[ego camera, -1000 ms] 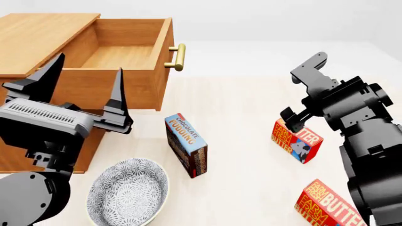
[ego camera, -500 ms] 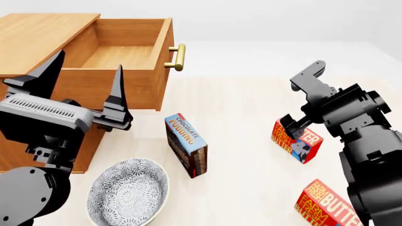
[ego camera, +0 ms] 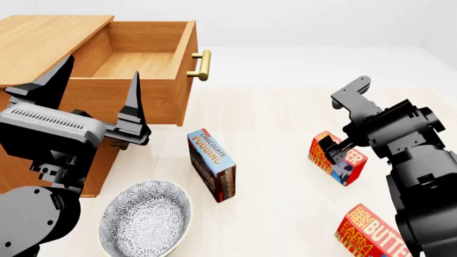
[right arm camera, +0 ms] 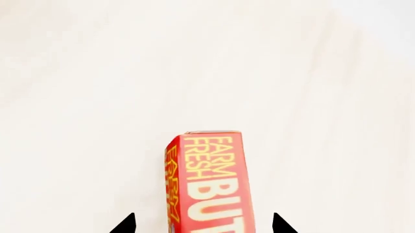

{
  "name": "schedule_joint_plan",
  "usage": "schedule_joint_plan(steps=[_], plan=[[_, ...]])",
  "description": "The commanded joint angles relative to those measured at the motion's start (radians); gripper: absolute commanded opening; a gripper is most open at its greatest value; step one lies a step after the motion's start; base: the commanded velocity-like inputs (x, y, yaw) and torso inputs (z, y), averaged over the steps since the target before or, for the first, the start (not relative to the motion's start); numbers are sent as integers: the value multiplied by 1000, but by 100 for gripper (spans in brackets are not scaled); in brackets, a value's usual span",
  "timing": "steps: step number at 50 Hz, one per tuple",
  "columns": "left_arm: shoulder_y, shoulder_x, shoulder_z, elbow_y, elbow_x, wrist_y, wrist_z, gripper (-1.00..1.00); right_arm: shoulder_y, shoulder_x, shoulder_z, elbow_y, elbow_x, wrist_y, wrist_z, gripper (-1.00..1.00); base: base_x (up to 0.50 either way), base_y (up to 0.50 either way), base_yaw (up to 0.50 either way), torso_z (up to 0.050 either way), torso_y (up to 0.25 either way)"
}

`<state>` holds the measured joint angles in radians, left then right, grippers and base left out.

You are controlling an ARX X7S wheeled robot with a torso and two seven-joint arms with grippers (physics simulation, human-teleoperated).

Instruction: Put the butter at the front in the top drawer of the cabinet and close it.

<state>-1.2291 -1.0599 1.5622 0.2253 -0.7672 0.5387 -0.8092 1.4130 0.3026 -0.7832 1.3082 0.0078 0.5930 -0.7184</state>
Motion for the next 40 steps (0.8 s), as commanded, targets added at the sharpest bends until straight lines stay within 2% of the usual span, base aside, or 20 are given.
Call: schedule_joint_plan(steps=[1,40], plan=[[-3,8,-7,-10,-10,-2,12,100,-8,6,11,0,3,18,-16,100,0,0,0,0,0],[6,26,-27,-39,-37,8,45,100,-22,21,38,0,-2,38,14,100,0,0,0,0,0]])
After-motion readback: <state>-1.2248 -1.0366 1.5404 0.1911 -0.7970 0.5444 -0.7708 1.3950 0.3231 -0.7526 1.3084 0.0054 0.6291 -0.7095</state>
